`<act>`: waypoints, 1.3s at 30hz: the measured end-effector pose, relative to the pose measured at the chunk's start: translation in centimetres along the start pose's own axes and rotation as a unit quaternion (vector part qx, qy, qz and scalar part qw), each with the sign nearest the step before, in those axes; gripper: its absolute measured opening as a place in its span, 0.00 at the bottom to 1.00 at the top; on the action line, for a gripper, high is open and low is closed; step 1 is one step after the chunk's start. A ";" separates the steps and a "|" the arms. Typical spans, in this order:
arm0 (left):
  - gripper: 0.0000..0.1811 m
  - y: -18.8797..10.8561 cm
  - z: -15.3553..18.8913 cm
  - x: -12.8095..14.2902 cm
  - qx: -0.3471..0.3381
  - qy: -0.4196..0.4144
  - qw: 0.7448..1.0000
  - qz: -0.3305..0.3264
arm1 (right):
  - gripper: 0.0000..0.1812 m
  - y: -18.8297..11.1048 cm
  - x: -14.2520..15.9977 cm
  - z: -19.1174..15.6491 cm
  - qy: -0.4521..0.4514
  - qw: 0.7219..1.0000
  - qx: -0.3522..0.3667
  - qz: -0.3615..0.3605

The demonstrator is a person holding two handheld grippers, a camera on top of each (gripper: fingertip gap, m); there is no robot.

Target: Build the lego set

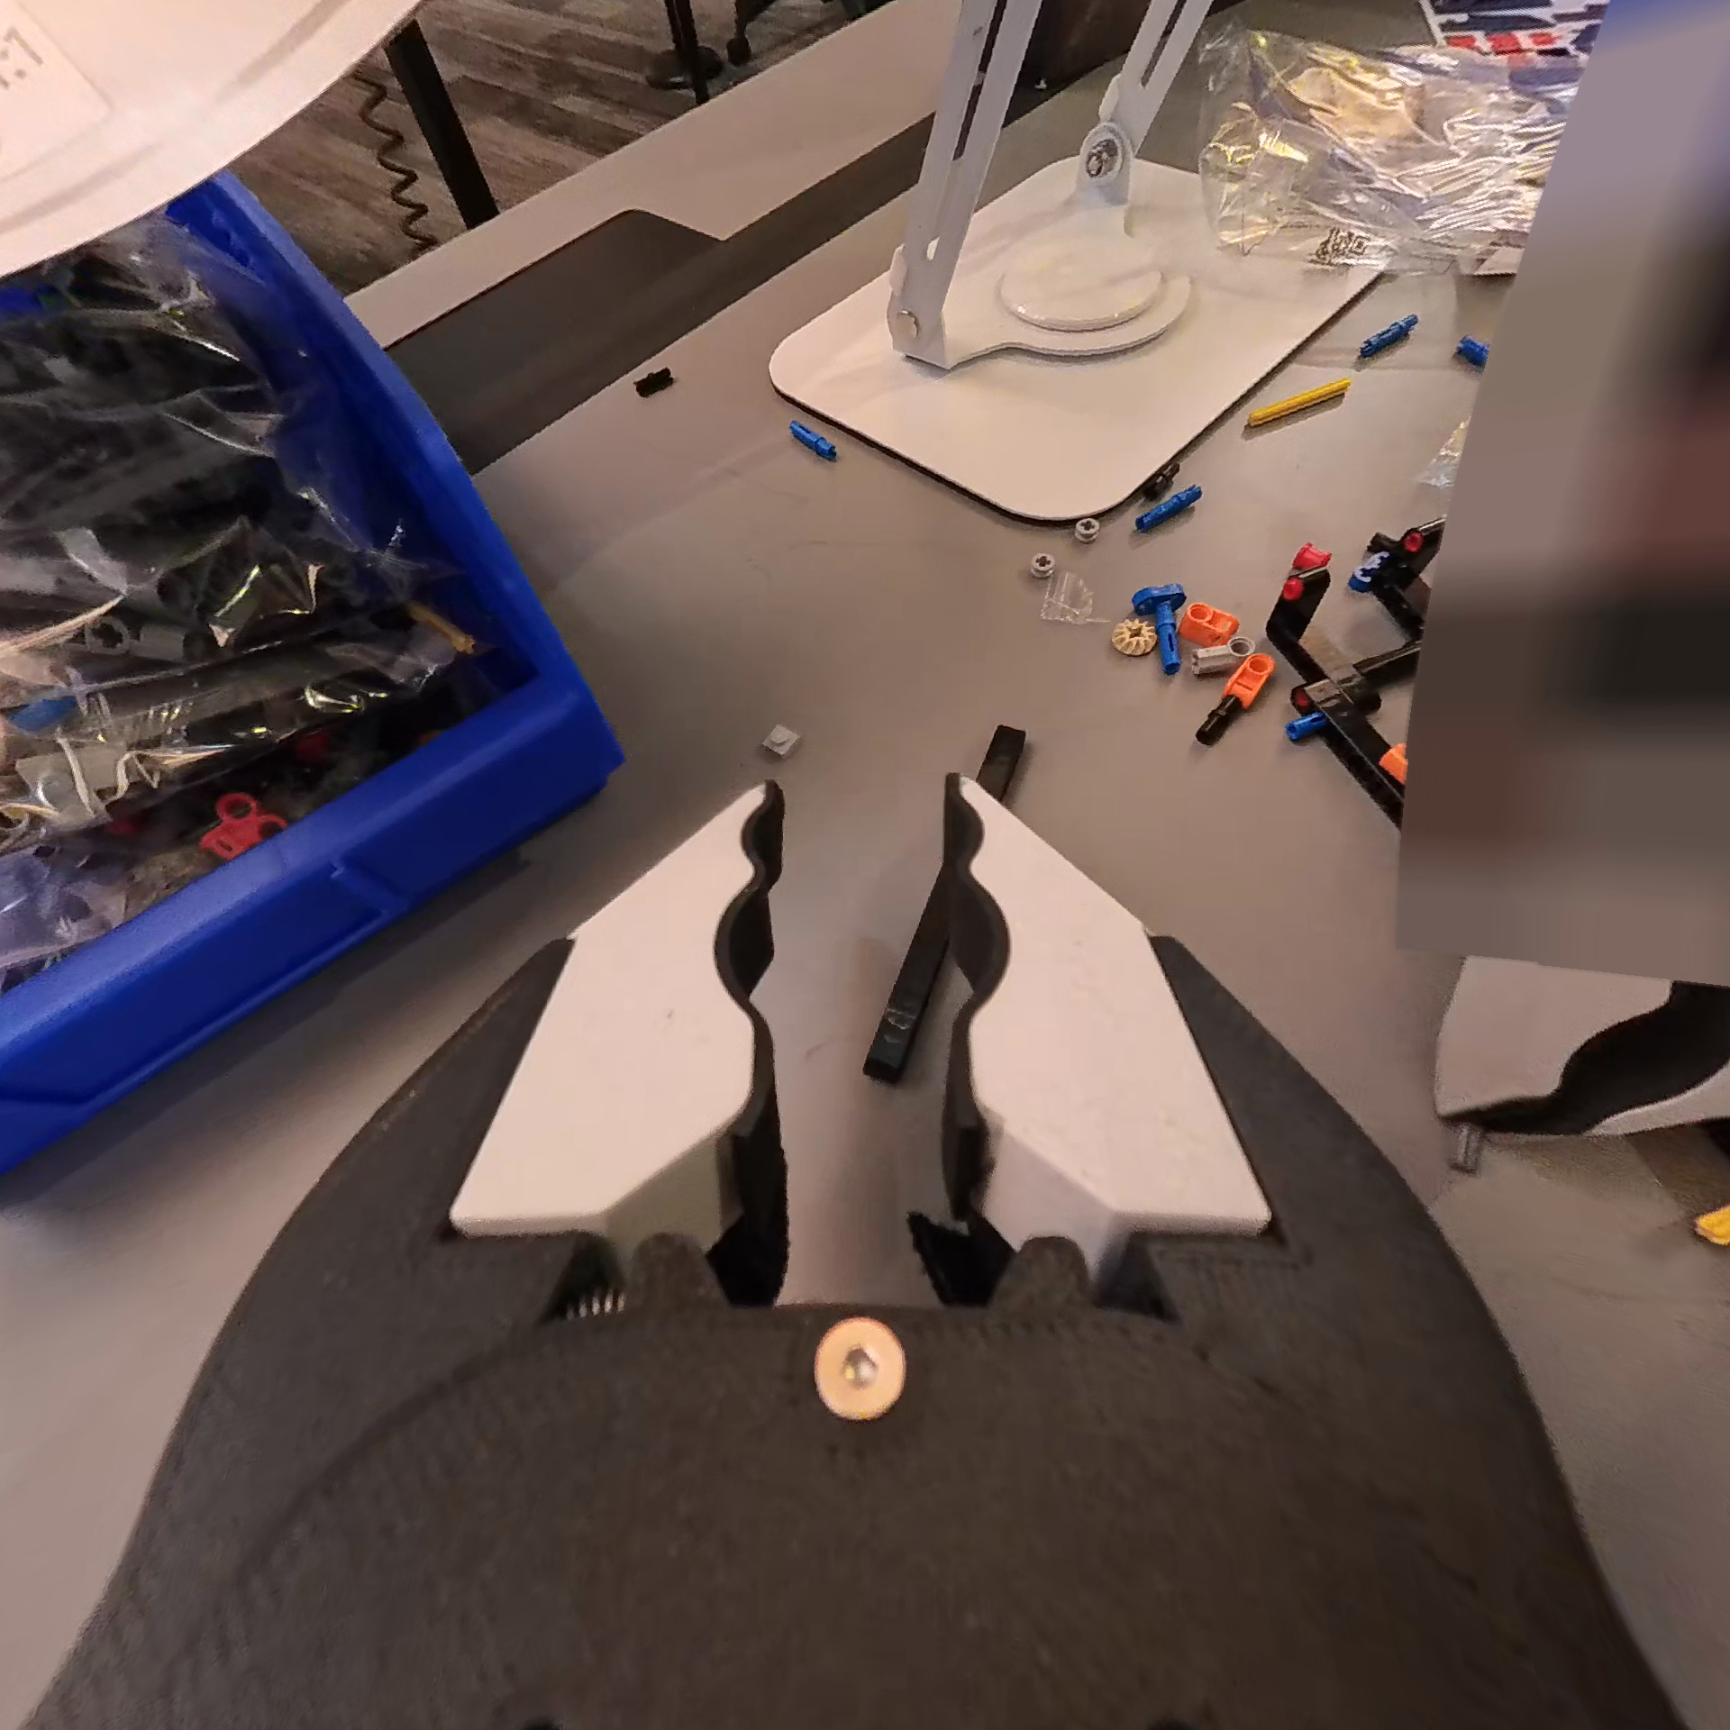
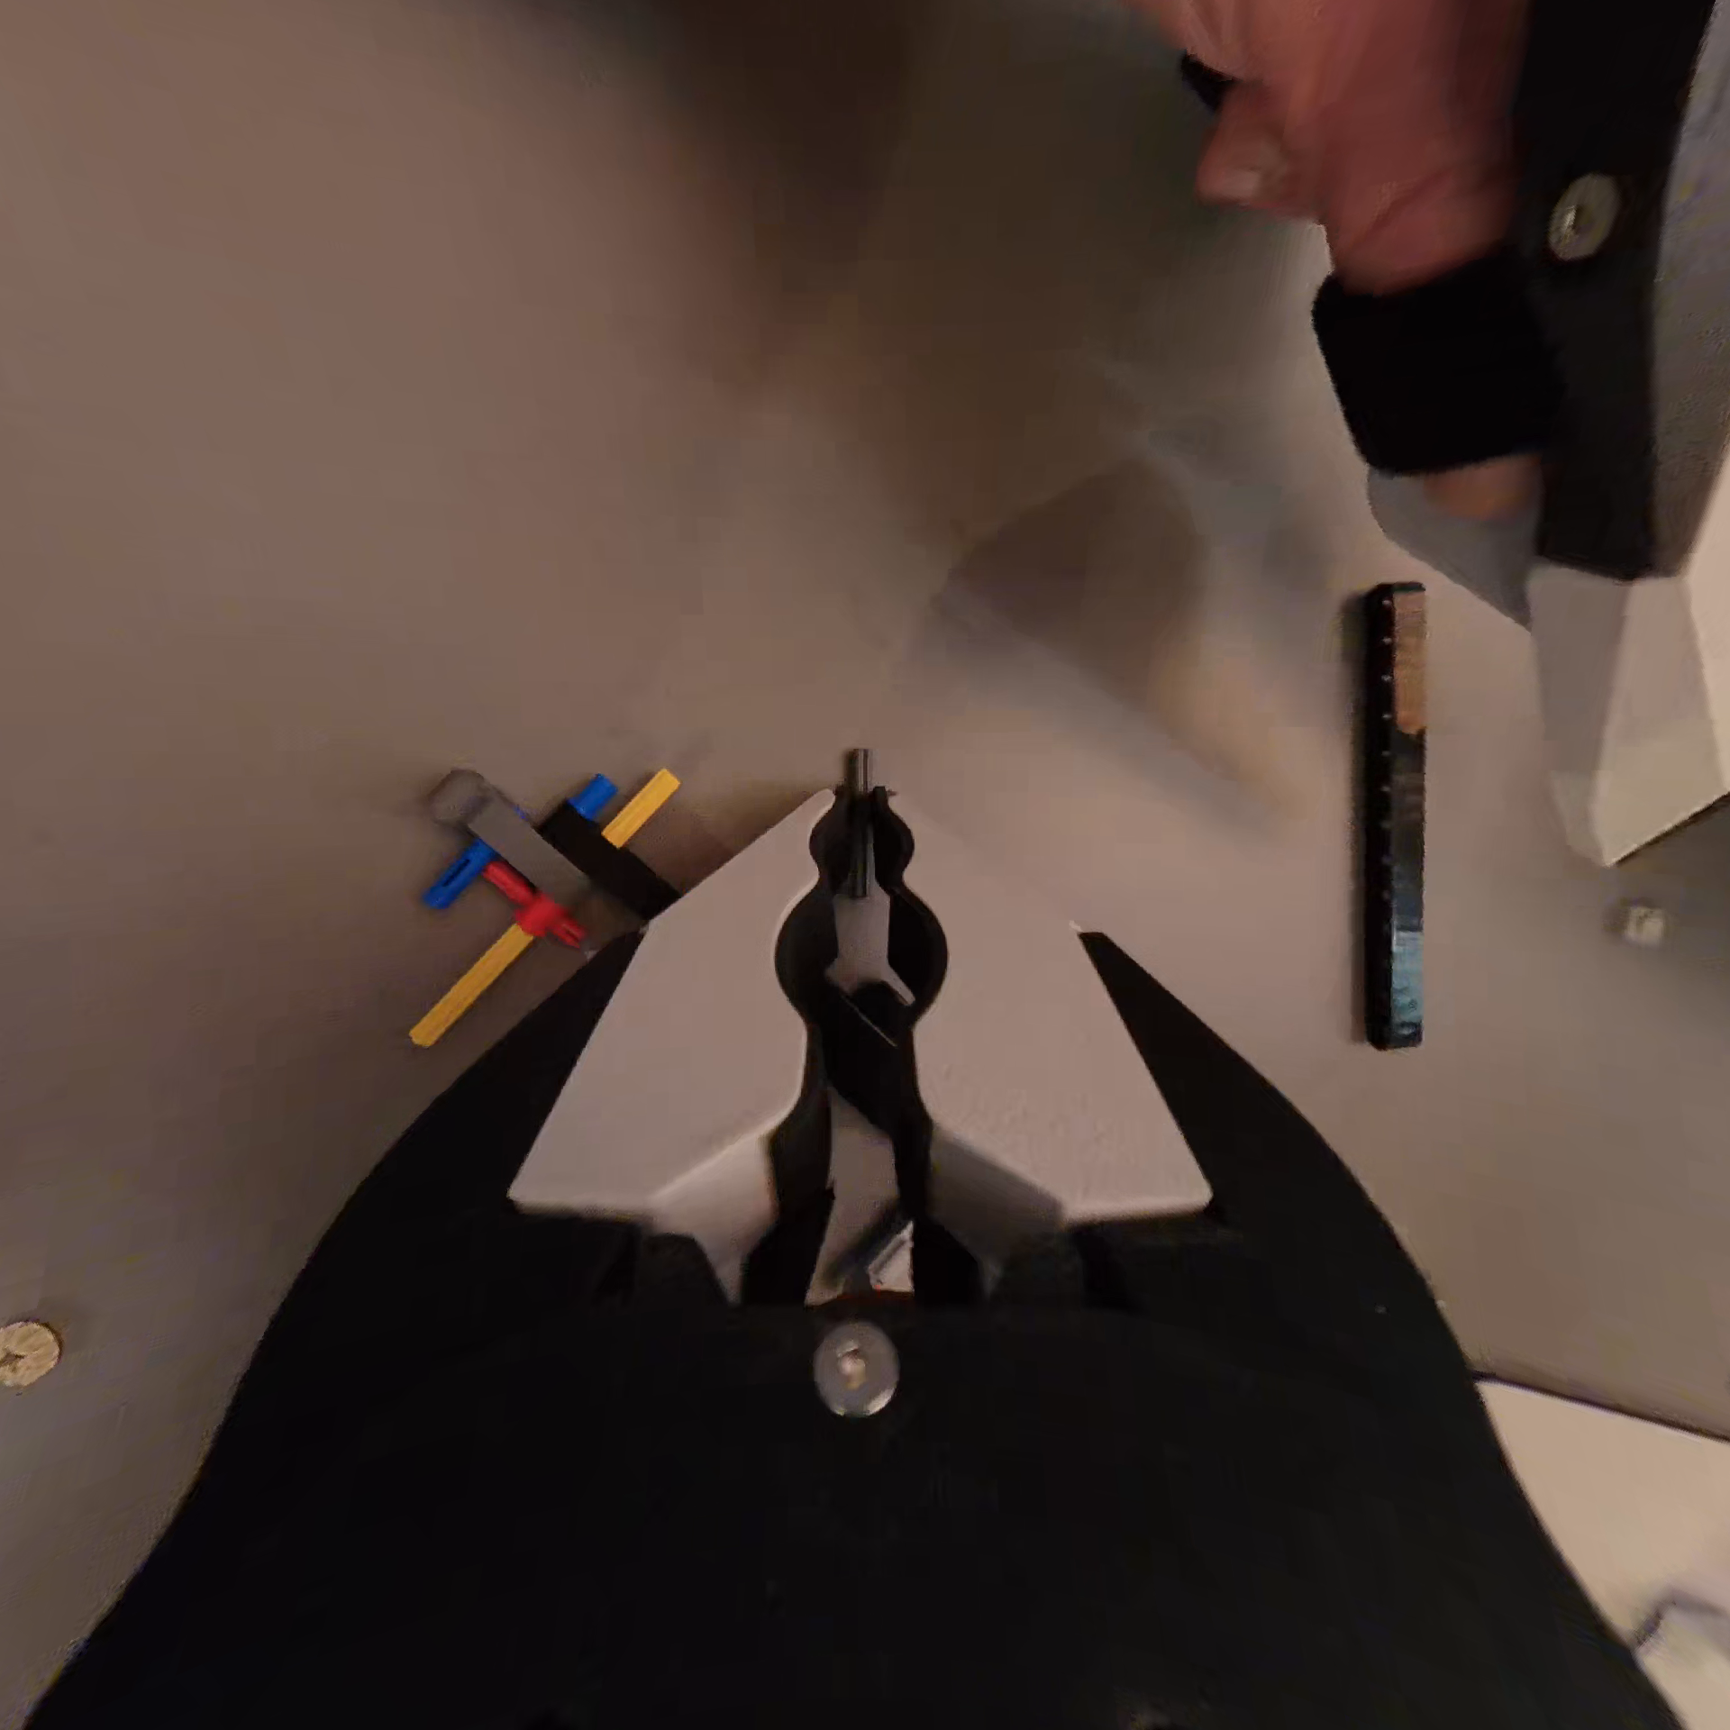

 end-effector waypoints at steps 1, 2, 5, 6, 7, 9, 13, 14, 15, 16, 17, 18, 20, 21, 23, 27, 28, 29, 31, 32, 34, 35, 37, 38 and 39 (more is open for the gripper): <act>0.18 0.0 0.0 0.0 0.001 0.000 1.000 -0.001 | 0.01 0.0 -0.1 0.0 0.000 1.000 -0.008 -0.001; 0.18 0.1 0.1 0.0 0.003 0.001 1.000 -0.003 | 0.01 0.0 -0.1 0.1 0.001 1.000 -0.012 -0.001; 0.18 0.2 0.2 0.1 0.006 0.002 1.000 -0.004 | 0.04 -0.1 -0.1 0.2 0.007 1.000 -0.010 -0.001; 0.18 0.2 0.2 0.1 0.006 0.002 1.000 -0.004 | 0.06 -0.1 0.0 0.2 0.010 1.000 -0.009 0.000; 0.18 0.2 0.2 0.1 0.006 0.001 1.000 -0.005 | 0.07 -0.2 0.1 0.3 0.012 1.000 -0.006 0.001; 0.18 0.2 0.1 0.1 0.007 0.000 1.000 -0.005 | 0.11 -0.7 0.2 0.3 0.021 1.000 0.007 0.013; 0.18 0.3 0.2 0.2 0.009 -0.003 1.000 -0.004 | 0.17 -2.8 0.5 0.0 0.041 0.997 0.032 0.060; 0.18 0.3 0.2 0.2 0.009 -0.003 1.000 -0.003 | 0.21 -3.5 0.7 -0.2 0.052 0.995 0.035 0.075; 0.18 0.3 0.2 0.2 0.010 -0.004 1.000 -0.003 | 0.26 -4.3 1.1 -0.5 0.067 0.993 0.039 0.089; 0.18 0.3 0.2 0.2 0.009 -0.004 1.000 -0.003 | 0.26 -5.2 1.7 -0.8 0.080 0.991 0.045 0.102; 0.18 0.3 0.2 0.2 0.008 -0.003 1.000 -0.003 | 0.26 -6.2 2.4 -1.2 0.092 0.987 0.059 0.114; 0.18 0.3 0.1 0.2 0.007 -0.003 1.000 -0.004 | 0.28 -7.3 3.3 -1.6 0.108 0.984 0.074 0.125; 0.18 0.4 0.1 0.2 0.005 -0.004 1.000 -0.003 | 0.30 -9.6 5.7 -2.5 0.144 0.974 0.111 0.136; 0.18 0.4 0.1 0.2 0.005 -0.005 1.000 -0.003 | 0.30 -10.7 7.2 -2.9 0.164 0.967 0.135 0.138; 0.18 0.5 0.2 0.3 0.004 -0.004 1.000 -0.006 | 0.29 -13.0 10.6 -3.9 0.216 0.949 0.185 0.140; 0.18 0.8 0.4 0.3 0.004 0.000 1.000 -0.010 | 0.28 -16.6 18.2 -6.2 0.333 0.890 0.275 0.146; 0.18 0.9 0.5 0.3 0.005 0.001 1.000 -0.010 | 0.28 -17.4 19.9 -6.8 0.364 0.870 0.299 0.145; 0.18 0.9 0.5 0.3 0.005 0.003 1.000 -0.011 | 0.28 -17.9 21.7 -7.4 0.389 0.852 0.321 0.139; 0.17 0.9 0.6 0.3 0.004 0.005 1.000 -0.012 | 0.27 -18.5 25.0 -8.4 0.432 0.823 0.352 0.107; 0.17 0.9 0.6 0.3 0.004 0.006 1.000 -0.012 | 0.26 -18.6 26.5 -8.8 0.451 0.811 0.361 0.092; 0.17 0.9 0.6 0.3 0.005 0.004 1.000 -0.012 | 0.22 -18.5 28.8 -9.4 0.477 0.791 0.375 0.074; 0.17 0.9 0.5 0.3 0.005 0.003 1.000 -0.012 | 0.21 -18.4 29.7 -9.6 0.485 0.783 0.382 0.070; 0.17 0.9 0.5 0.3 0.006 0.002 1.000 -0.011 | 0.18 -17.6 31.0 -9.8 0.511 0.775 0.365 0.065; 0.17 0.9 0.5 0.3 0.006 0.002 1.000 -0.011 | 0.17 -17.2 31.5 -9.8 0.522 0.773 0.356 0.064; 0.17 0.9 0.5 0.3 0.006 0.002 1.000 -0.011 | 0.14 -16.7 31.8 -9.8 0.528 0.774 0.345 0.063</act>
Point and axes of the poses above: each gripper's, where its closed fingertips meet, y out along the fingers, x out of its underside, z = x × y across the jaws, the point moved 10 cm from there along -y, back along the fingers, and after that the axes turned 12 degrees about -x, right-handed, at the moved point
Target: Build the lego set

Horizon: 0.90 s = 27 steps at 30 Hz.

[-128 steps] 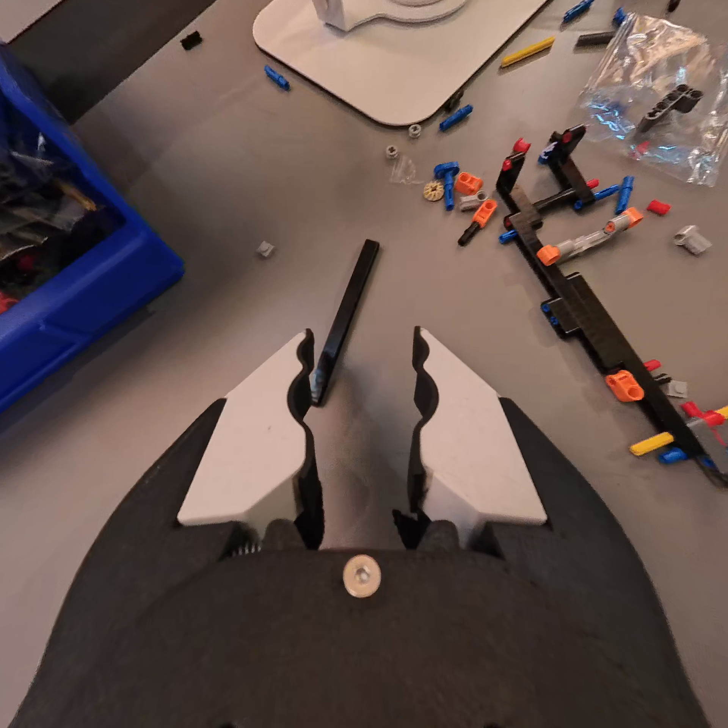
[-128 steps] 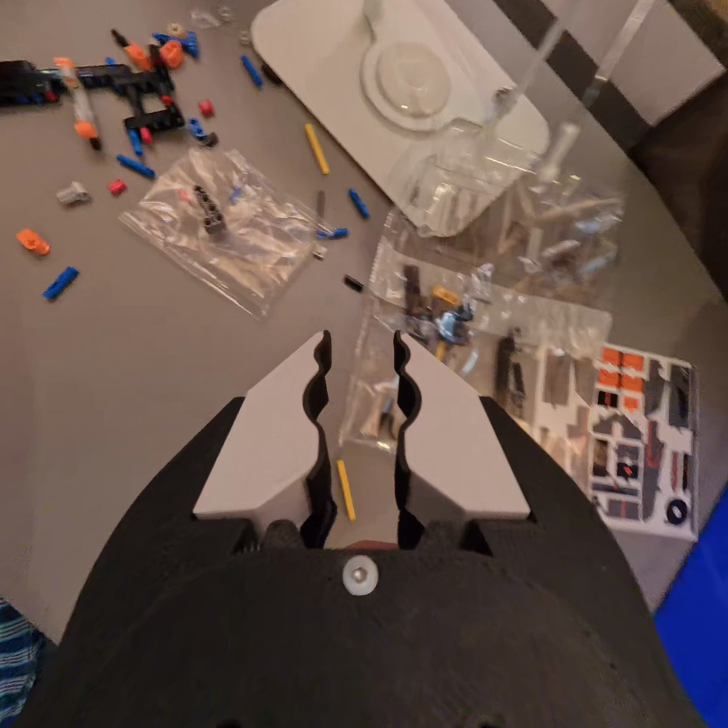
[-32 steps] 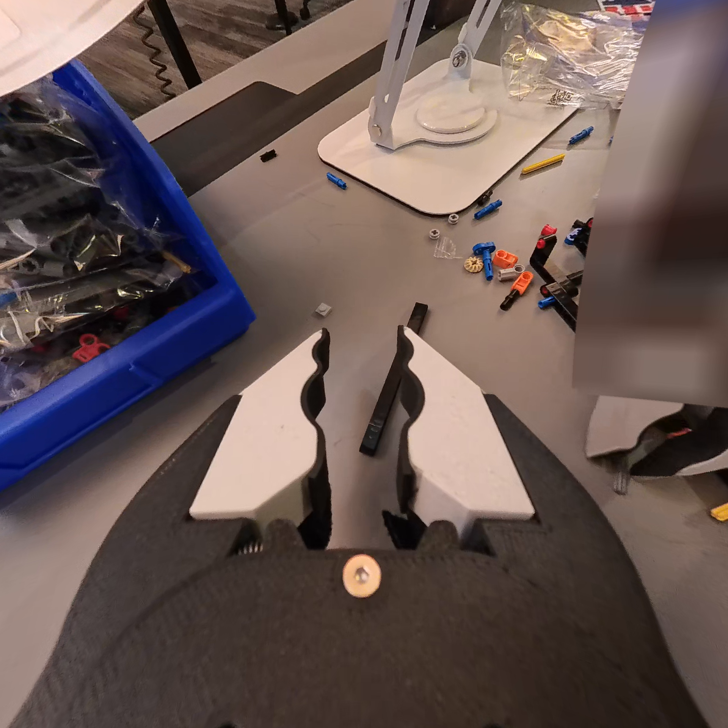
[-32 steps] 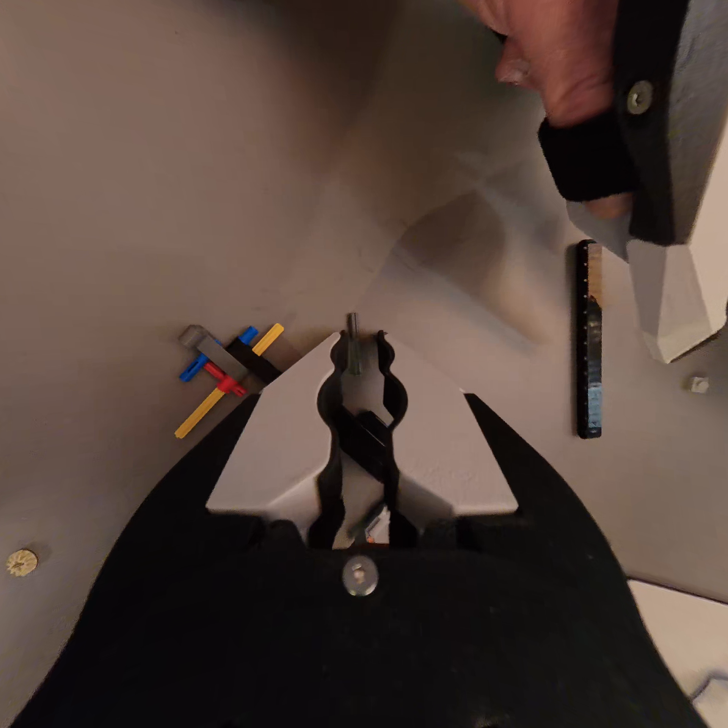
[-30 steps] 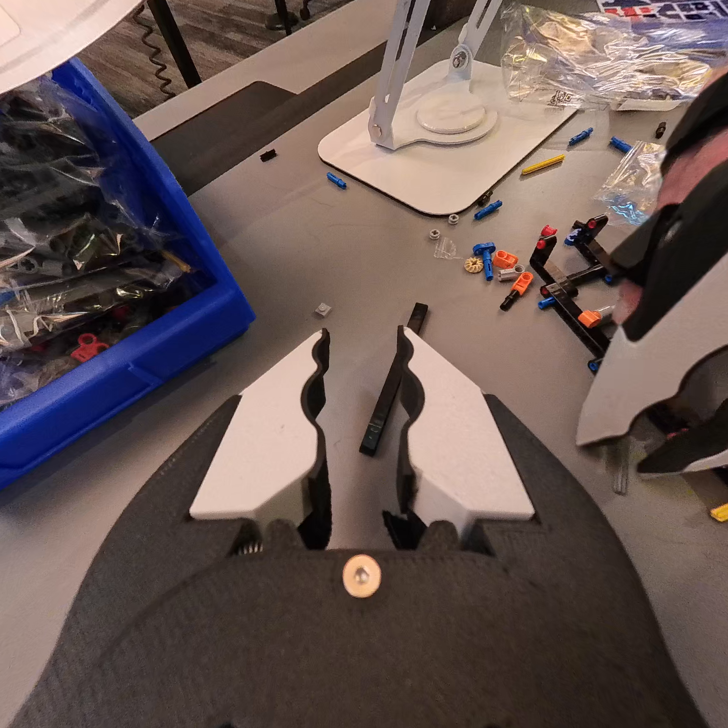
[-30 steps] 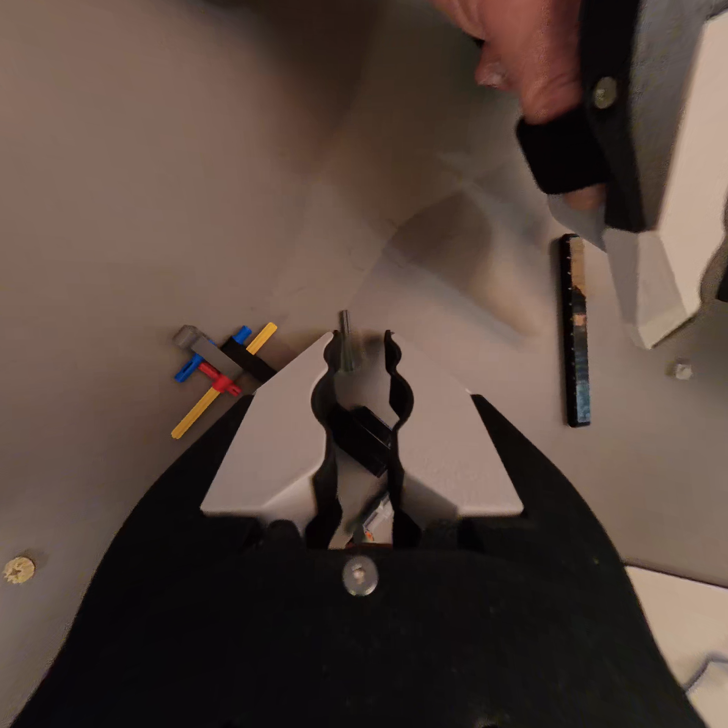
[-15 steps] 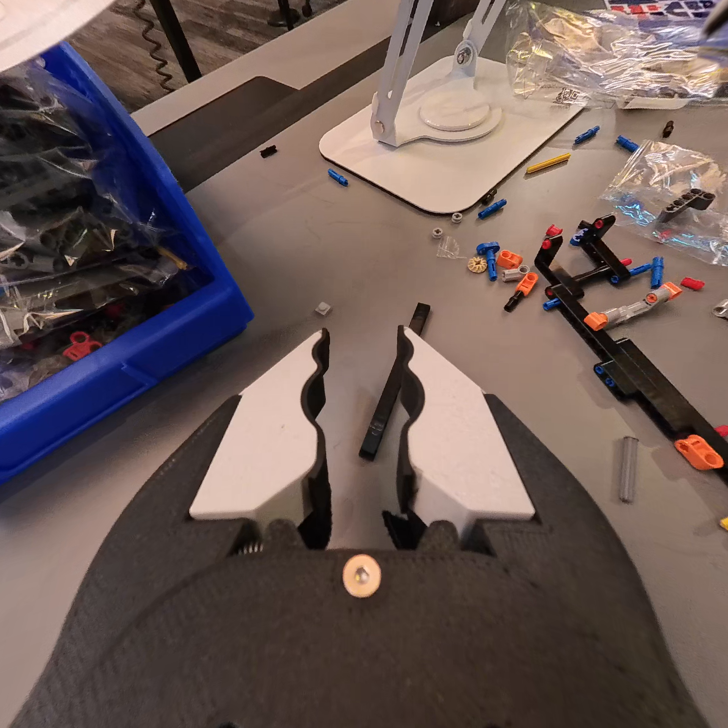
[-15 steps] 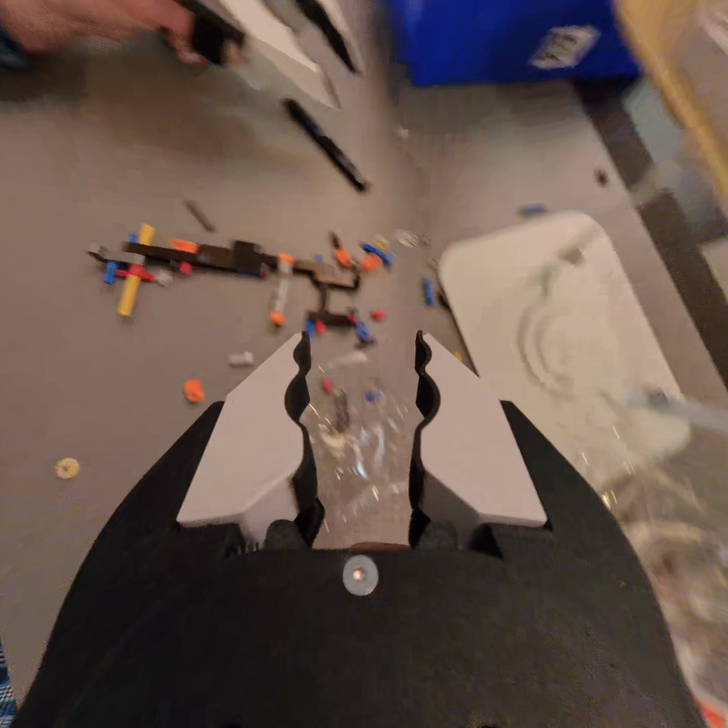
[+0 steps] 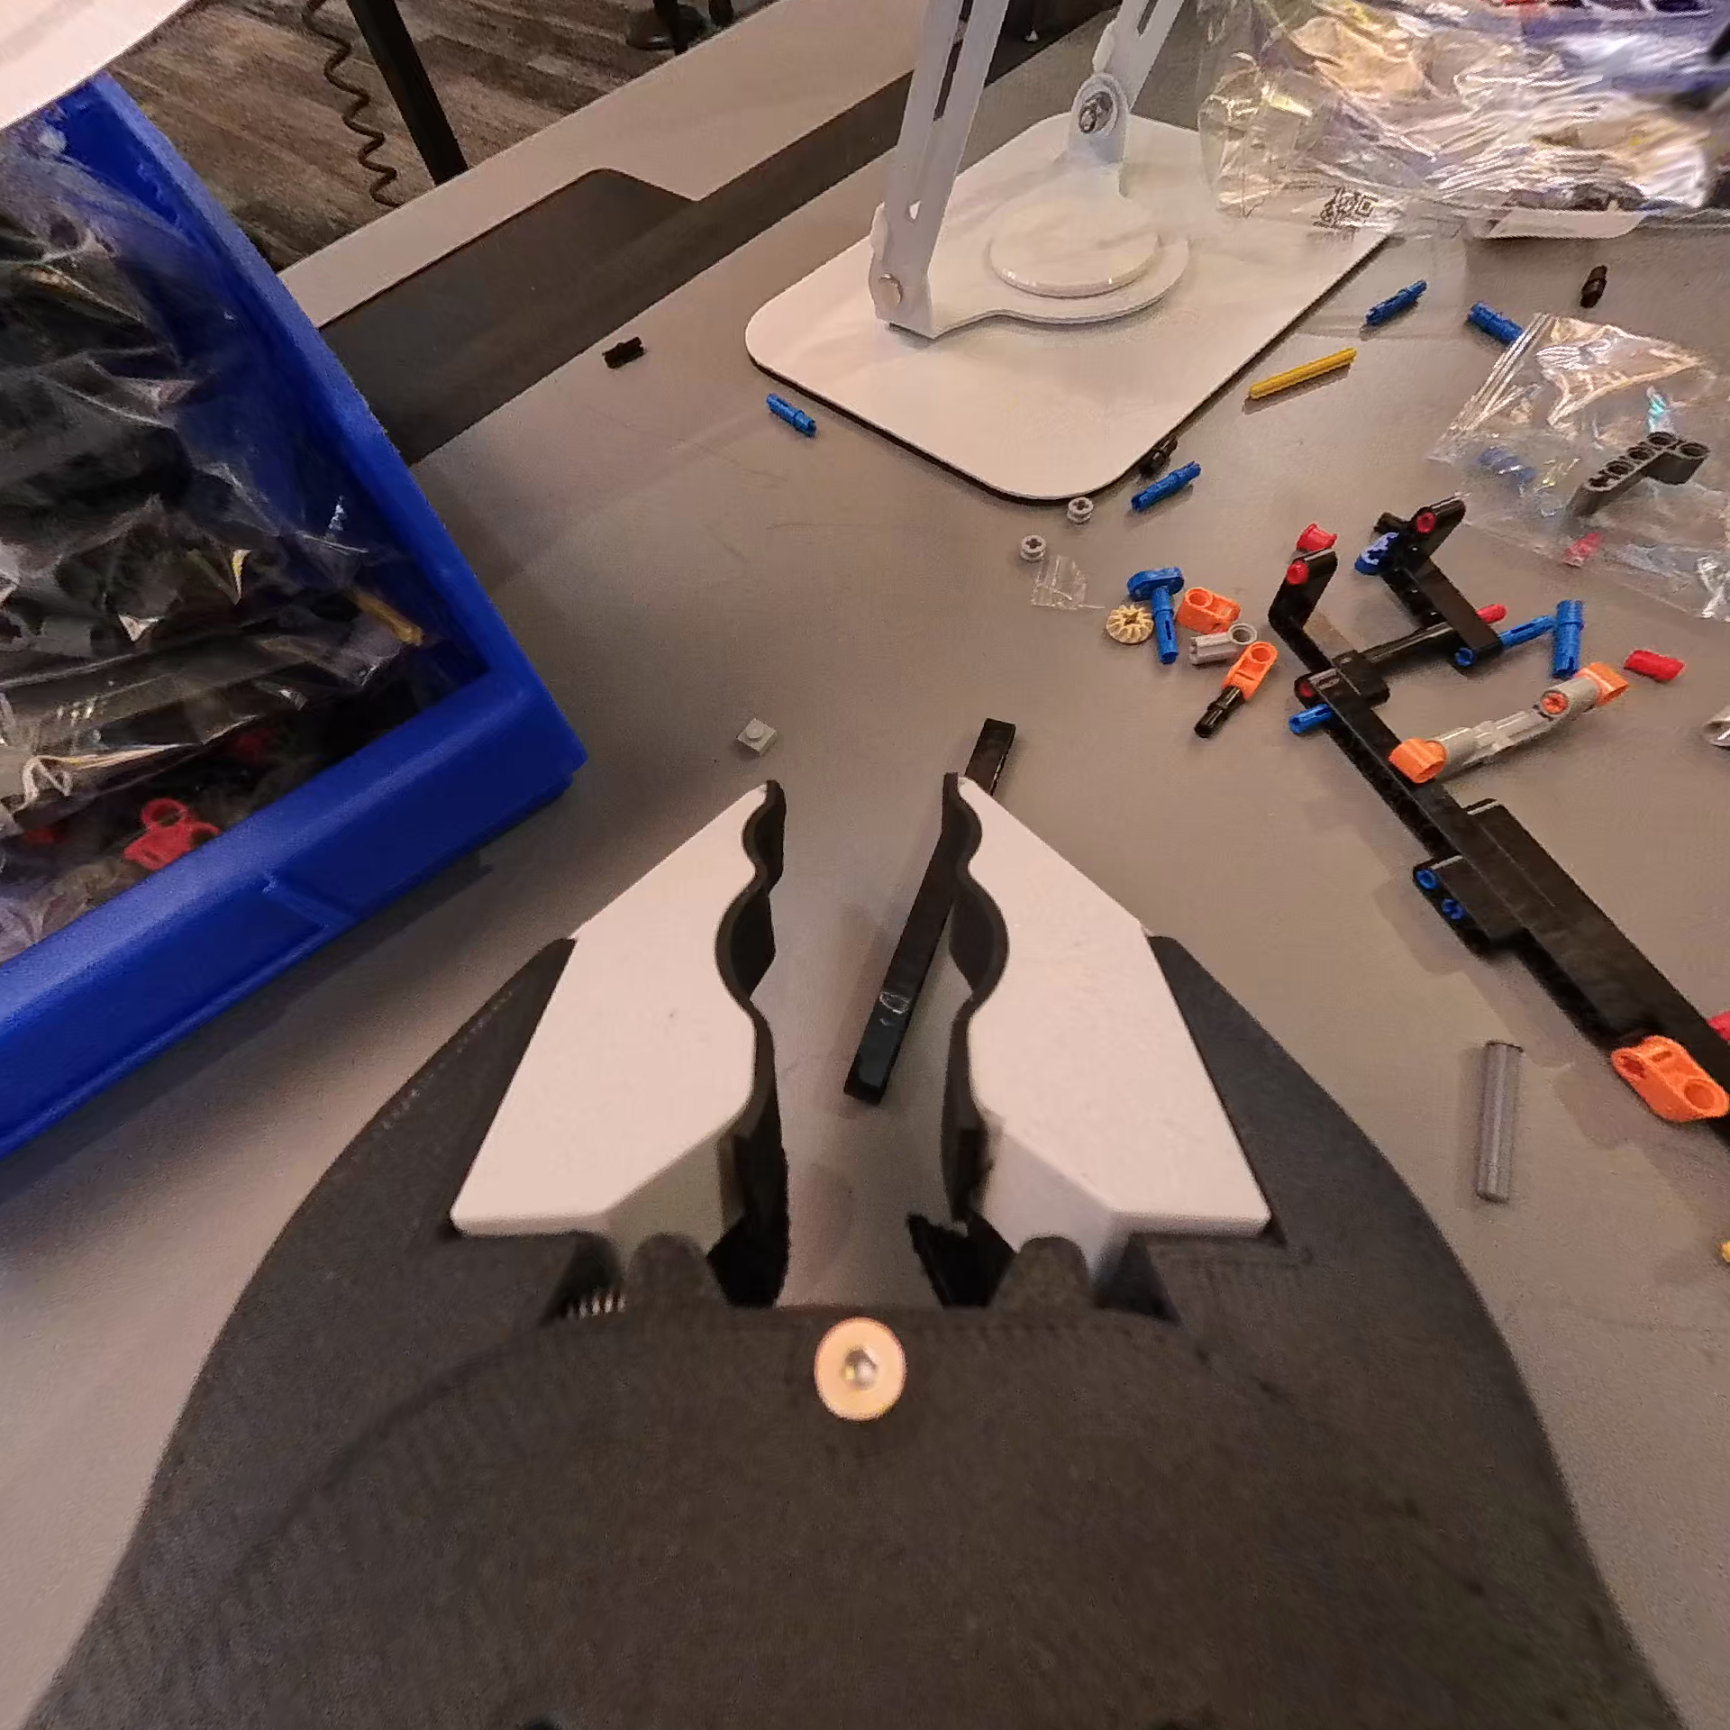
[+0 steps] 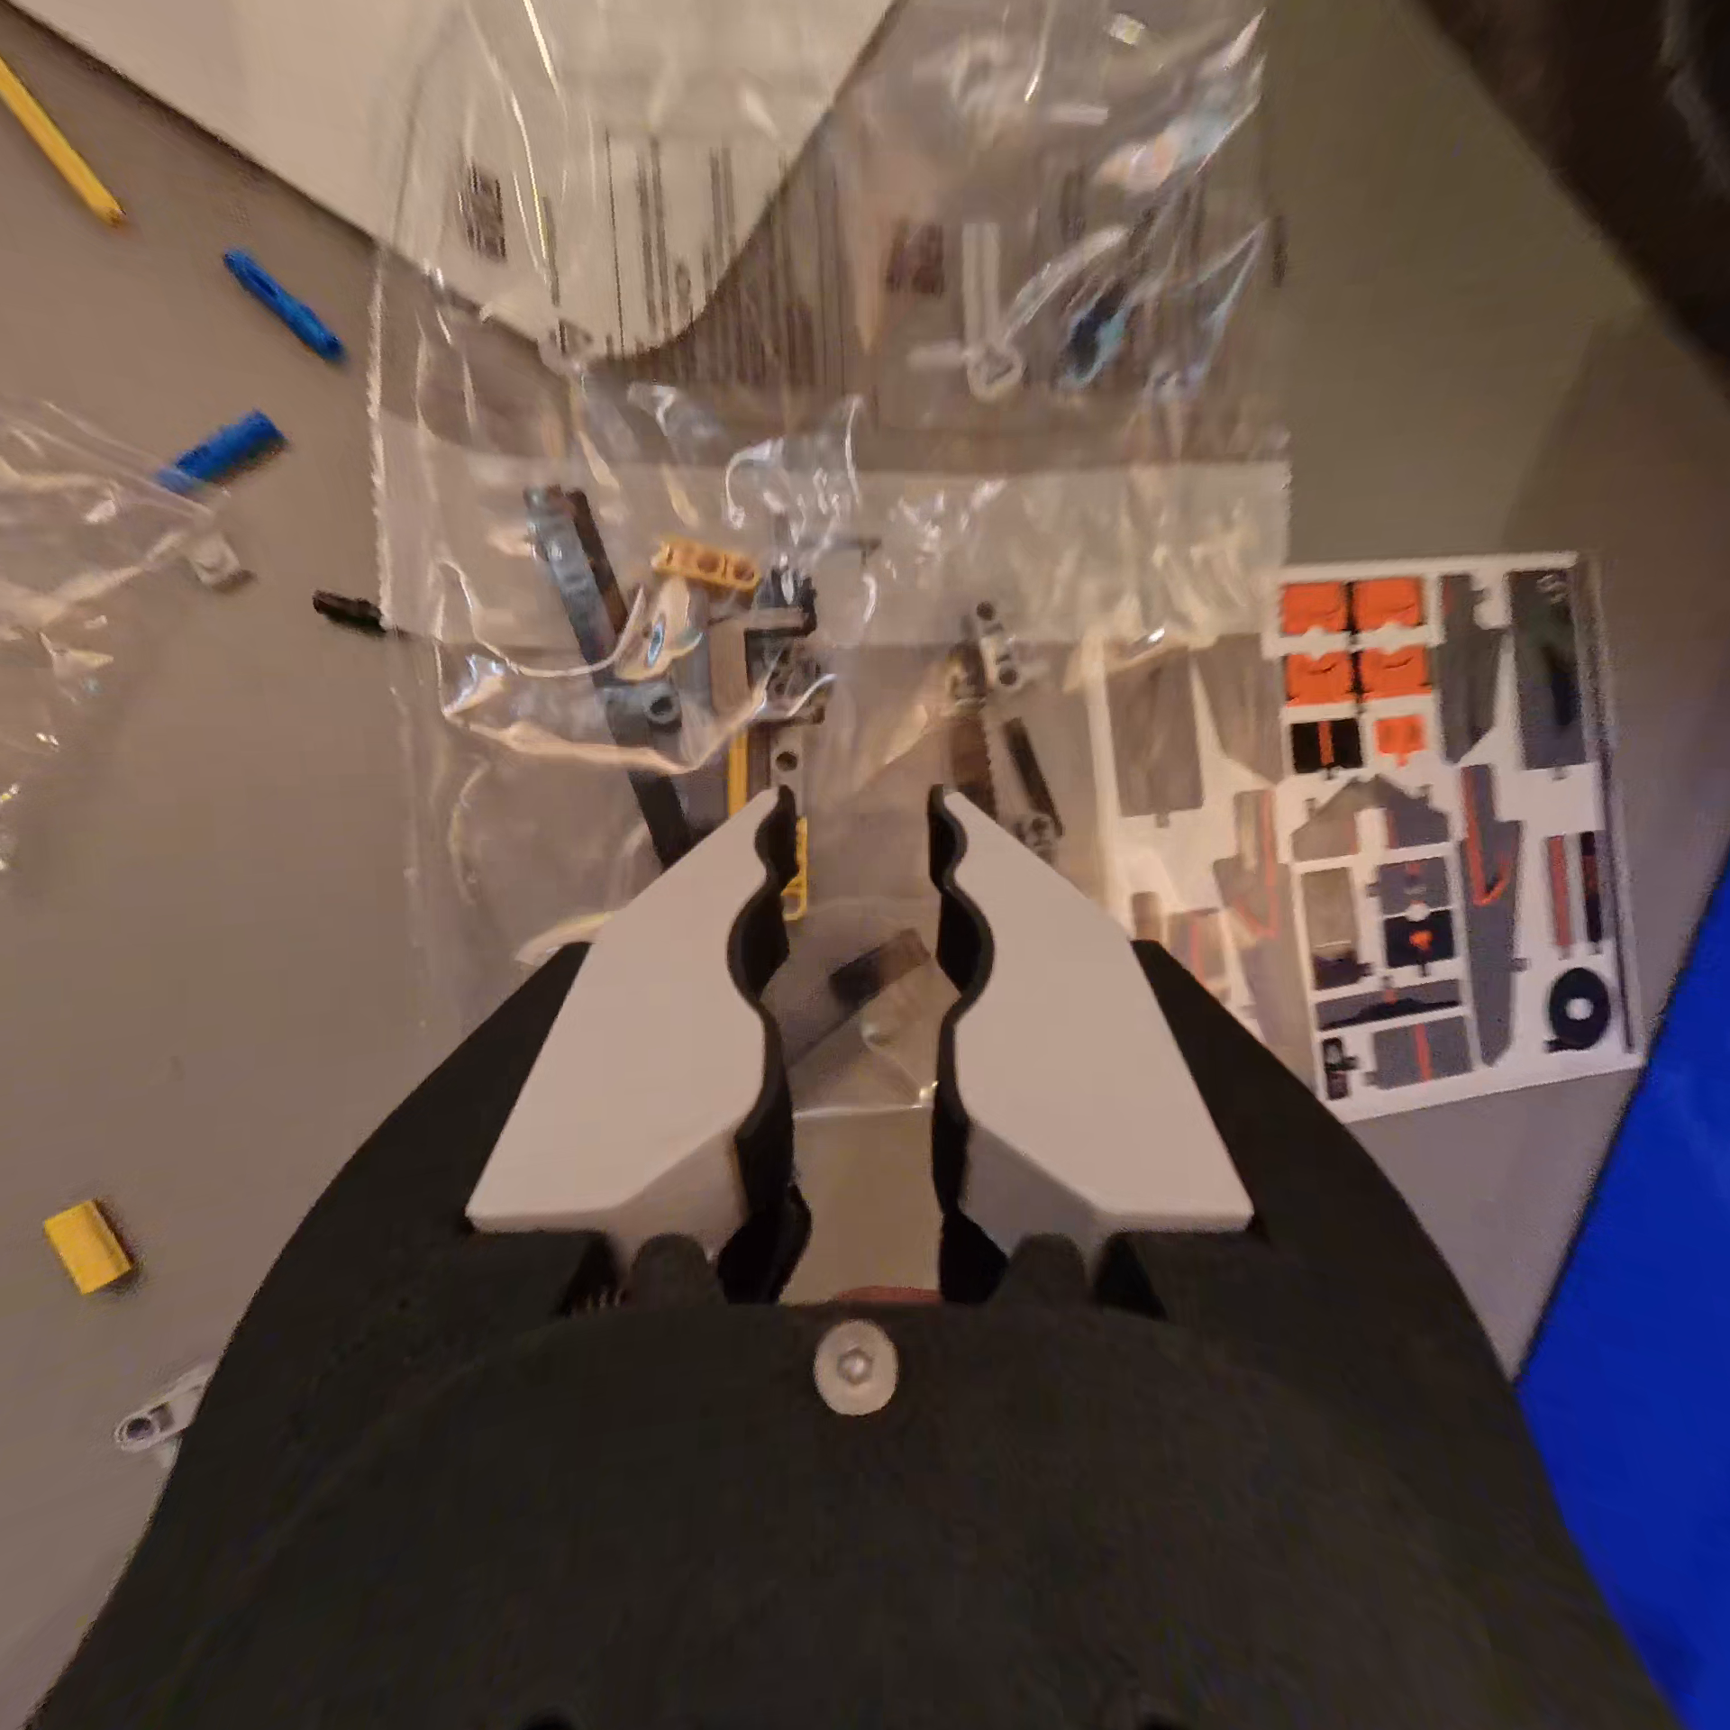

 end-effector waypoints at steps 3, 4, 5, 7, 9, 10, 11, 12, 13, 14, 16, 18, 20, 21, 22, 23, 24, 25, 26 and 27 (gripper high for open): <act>0.17 0.0 0.0 0.0 0.001 0.001 1.000 -0.001 | 0.05 0.9 0.4 -0.5 0.006 1.000 -0.019 -0.003; 0.17 0.0 0.0 0.0 0.001 0.001 1.000 -0.001 | 0.01 1.2 0.5 -0.8 0.006 1.000 -0.024 -0.004; 0.17 0.0 0.0 0.0 0.000 0.002 1.000 -0.001 | 0.00 1.4 0.5 -1.0 0.007 1.000 -0.025 -0.006; 0.17 0.0 0.0 0.0 -0.002 0.004 1.000 0.003 | 0.00 1.6 0.4 -1.7 0.013 0.999 -0.033 0.002; 0.18 0.0 -0.1 -0.2 -0.007 0.004 1.000 0.006 | 0.00 1.7 0.2 -2.6 0.014 0.999 -0.042 0.006; 0.18 -0.1 0.0 -0.3 -0.014 0.010 1.000 0.009 | 0.00 1.8 0.2 -3.1 0.017 0.999 -0.044 0.007; 0.19 -0.3 0.1 -0.7 -0.023 0.017 0.999 0.015 | 0.00 1.9 0.1 -3.7 0.018 0.998 -0.054 0.009; 0.19 -0.6 0.4 -1.3 -0.027 0.025 0.999 0.025 | 0.00 1.9 0.0 -4.2 0.016 0.998 -0.060 0.009; 0.19 -1.0 0.8 -2.0 -0.028 0.033 0.998 0.035 | 0.00 1.9 0.0 -4.7 0.015 0.998 -0.062 0.006; 0.19 -1.2 1.4 -2.8 -0.025 0.041 0.998 0.044 | 0.00 1.9 0.0 -5.1 0.016 0.998 -0.067 0.006; 0.19 -1.5 3.2 -4.7 -0.004 0.066 0.996 0.054 | 0.00 1.9 0.0 -6.2 0.024 0.996 -0.091 0.011; 0.19 -1.5 5.7 -7.1 0.022 0.099 0.993 0.063 | 0.00 1.9 0.0 -7.5 0.018 0.992 -0.127 0.016; 0.20 -1.0 8.8 -9.6 0.063 0.129 0.987 0.067 | 0.06 1.4 0.0 -8.2 0.012 0.988 -0.151 0.025; 0.20 -0.6 10.5 -10.7 0.080 0.146 0.984 0.064 | 0.08 0.8 0.1 -8.2 0.010 0.986 -0.160 0.042; 0.20 -0.1 12.2 -11.8 0.094 0.167 0.979 0.064 | 0.09 0.1 0.2 -7.9 0.013 0.985 -0.161 0.057; 0.21 0.5 13.9 -12.7 0.114 0.184 0.974 0.063 | 0.10 -0.7 0.5 -7.3 0.019 0.986 -0.155 0.066; 0.22 1.2 15.6 -13.6 0.135 0.197 0.969 0.055 | 0.12 -1.4 1.0 -6.4 0.022 0.986 -0.147 0.071; 0.22 2.1 17.1 -14.3 0.149 0.209 0.965 0.048 | 0.13 -2.1 1.6 -5.5 0.021 0.987 -0.139 0.076; 0.23 2.9 18.6 -14.9 0.162 0.222 0.960 0.044 | 0.13 -2.8 2.3 -4.6 0.019 0.988 -0.131 0.081; 0.24 3.9 20.1 -15.2 0.177 0.234 0.955 0.032 | 0.14 -3.2 3.0 -3.6 0.021 0.989 -0.124 0.082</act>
Point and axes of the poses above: each gripper's, where its closed fingertips meet, y out along the fingers, x out of its underside, z = x × y across the jaws, the point moved 10 cm from there along -y, back along the fingers, and after that the axes turned 12 degrees about -x, right-handed, at the moved point
